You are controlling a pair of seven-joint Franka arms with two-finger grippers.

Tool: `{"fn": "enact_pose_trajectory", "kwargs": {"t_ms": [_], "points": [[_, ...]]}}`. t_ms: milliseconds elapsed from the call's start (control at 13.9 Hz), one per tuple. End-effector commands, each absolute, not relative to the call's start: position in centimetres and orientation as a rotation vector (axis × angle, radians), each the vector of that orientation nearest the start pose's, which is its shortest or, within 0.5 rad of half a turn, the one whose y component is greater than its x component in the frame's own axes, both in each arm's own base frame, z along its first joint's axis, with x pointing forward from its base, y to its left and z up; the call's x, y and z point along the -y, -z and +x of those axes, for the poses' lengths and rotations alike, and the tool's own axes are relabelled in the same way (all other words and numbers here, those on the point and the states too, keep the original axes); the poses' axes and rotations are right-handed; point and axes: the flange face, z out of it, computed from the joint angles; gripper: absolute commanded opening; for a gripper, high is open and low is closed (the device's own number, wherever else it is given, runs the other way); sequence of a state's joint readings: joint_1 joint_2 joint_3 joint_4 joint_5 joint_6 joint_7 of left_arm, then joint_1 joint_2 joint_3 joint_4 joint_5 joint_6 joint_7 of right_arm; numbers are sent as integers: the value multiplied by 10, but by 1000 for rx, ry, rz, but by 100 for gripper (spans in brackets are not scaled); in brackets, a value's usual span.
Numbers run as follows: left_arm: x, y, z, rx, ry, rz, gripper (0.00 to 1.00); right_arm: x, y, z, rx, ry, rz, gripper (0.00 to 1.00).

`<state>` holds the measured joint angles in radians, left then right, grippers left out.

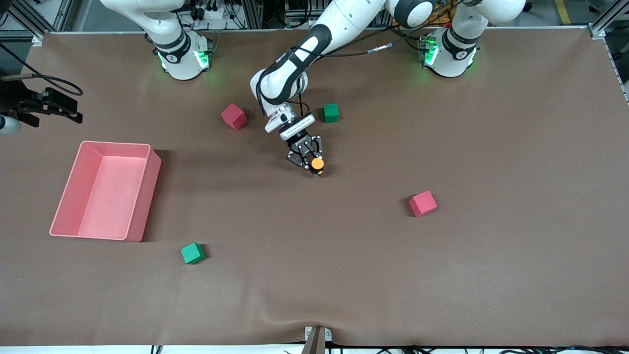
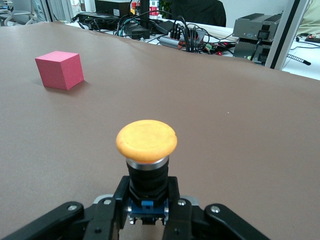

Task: Place and upright button with both arms
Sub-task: 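Lower the button upright onto the table with the left gripper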

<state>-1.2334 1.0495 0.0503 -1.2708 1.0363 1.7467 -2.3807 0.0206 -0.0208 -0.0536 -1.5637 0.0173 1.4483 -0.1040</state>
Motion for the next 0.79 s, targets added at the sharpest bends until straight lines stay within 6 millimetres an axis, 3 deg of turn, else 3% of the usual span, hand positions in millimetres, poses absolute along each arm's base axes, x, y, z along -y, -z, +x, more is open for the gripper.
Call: {"fn": "enact_pose_trajectory", "kwargs": {"t_ms": [0,216,504,720], "points": [[628,-114,327,790,1504,-2336,17,17,-633,530,108,-143,-3110,100],[623,-97,325,808,1507,-2327,23,18,-634,530,105,-141,-3110,100],[625,-96,324,810,1504,-2342,34,19,-634,531,101,-131,-3110,100],[626,-97,323,811,1499,-2354,37,25,-633,532,81,-128,-3109,100]]}}
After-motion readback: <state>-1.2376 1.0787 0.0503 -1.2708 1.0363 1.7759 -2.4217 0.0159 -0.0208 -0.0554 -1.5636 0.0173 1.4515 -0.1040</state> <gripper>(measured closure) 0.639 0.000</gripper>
